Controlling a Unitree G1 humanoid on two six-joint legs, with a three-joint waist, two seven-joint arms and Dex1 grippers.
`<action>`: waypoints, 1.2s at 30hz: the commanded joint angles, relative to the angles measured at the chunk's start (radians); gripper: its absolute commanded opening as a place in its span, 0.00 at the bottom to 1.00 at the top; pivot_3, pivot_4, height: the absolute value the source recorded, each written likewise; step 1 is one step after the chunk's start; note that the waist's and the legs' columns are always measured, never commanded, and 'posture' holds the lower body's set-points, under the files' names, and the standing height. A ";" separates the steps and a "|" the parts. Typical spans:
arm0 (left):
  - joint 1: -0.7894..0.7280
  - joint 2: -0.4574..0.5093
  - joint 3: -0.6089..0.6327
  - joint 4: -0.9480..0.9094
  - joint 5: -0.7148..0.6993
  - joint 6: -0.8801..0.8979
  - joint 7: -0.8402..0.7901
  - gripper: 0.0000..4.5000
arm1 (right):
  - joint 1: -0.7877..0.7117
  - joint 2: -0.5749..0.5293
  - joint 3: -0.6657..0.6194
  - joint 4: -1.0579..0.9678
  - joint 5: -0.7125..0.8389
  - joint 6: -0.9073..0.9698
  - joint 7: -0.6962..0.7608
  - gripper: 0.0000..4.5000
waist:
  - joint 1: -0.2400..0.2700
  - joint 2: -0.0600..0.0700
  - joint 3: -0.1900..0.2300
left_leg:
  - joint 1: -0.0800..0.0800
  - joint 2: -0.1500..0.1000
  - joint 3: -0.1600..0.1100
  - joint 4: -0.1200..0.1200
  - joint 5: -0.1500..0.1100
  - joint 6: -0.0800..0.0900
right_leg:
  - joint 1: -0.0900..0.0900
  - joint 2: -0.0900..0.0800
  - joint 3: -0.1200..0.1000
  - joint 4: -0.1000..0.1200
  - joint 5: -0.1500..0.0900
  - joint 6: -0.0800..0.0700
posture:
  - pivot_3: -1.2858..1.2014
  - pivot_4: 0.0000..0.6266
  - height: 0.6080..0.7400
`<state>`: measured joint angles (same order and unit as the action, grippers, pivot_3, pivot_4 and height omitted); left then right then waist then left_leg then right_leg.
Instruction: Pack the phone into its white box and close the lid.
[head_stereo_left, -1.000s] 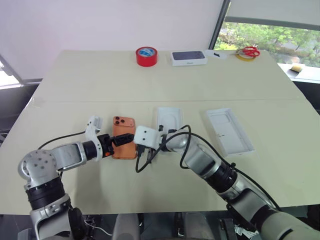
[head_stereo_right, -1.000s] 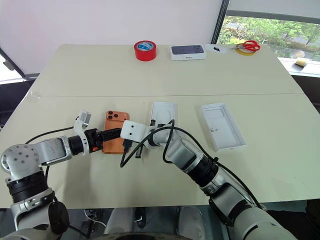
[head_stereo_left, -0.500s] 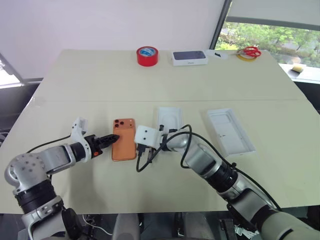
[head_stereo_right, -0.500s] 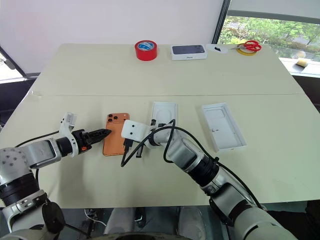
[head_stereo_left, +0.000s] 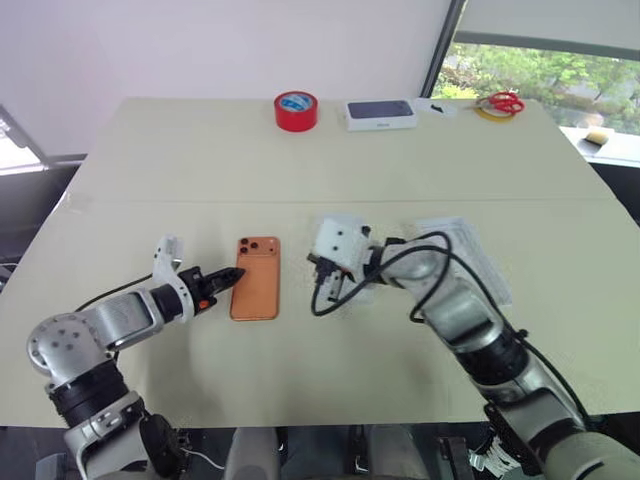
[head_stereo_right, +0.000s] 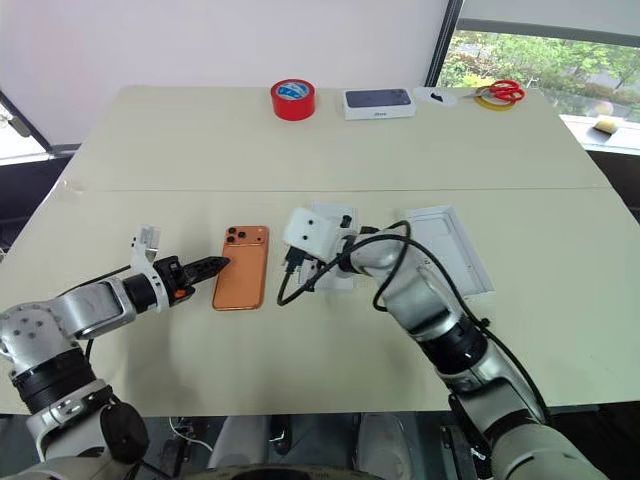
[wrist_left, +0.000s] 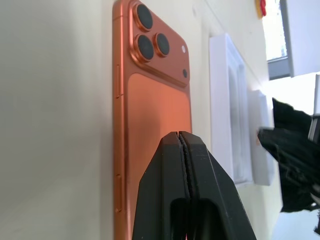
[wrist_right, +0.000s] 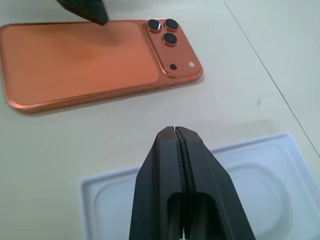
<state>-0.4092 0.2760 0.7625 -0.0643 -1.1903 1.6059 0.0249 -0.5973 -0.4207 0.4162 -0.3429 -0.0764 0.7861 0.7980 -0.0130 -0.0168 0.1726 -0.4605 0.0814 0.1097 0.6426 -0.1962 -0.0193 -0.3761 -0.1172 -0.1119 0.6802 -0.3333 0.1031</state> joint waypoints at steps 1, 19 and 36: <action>-0.009 0.028 -0.002 -0.022 -0.019 0.001 0.004 0.01 | 0.001 -0.013 -0.028 -0.084 0.033 0.031 0.003 0.00 | -0.002 0.000 0.000 | 0.000 0.000 0.000 0.000 0.000 0.000 | 0.000 0.000 0.000 0.000 0.000 0.000 | 0.52 0.24 0.93; 0.034 0.224 -0.234 -0.046 0.109 -0.056 -0.135 0.99 | -0.130 0.194 0.211 0.302 -0.072 -0.024 -0.117 0.00 | -0.001 0.000 0.000 | -0.001 0.000 0.001 -0.001 0.001 -0.002 | -0.006 0.000 0.000 0.000 0.000 0.000 | 0.52 0.24 0.93; 0.011 0.037 -0.228 -0.082 0.051 0.009 -0.091 0.99 | -0.106 0.233 0.234 0.317 -0.100 -0.041 -0.103 0.00 | 0.002 0.001 -0.002 | 0.002 0.000 0.000 -0.001 0.000 -0.001 | -0.003 -0.001 0.000 0.000 0.000 0.000 | 0.52 0.24 0.93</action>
<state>-0.4005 0.3411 0.5637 -0.1669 -1.0944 1.5672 -0.0702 -0.7136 -0.2092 0.6368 -0.0138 -0.1813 0.7485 0.6892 -0.0109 -0.0163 0.1709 -0.4589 0.0810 0.1101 0.6414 -0.1958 -0.0201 -0.3787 -0.1178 -0.1118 0.6800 -0.3332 0.1028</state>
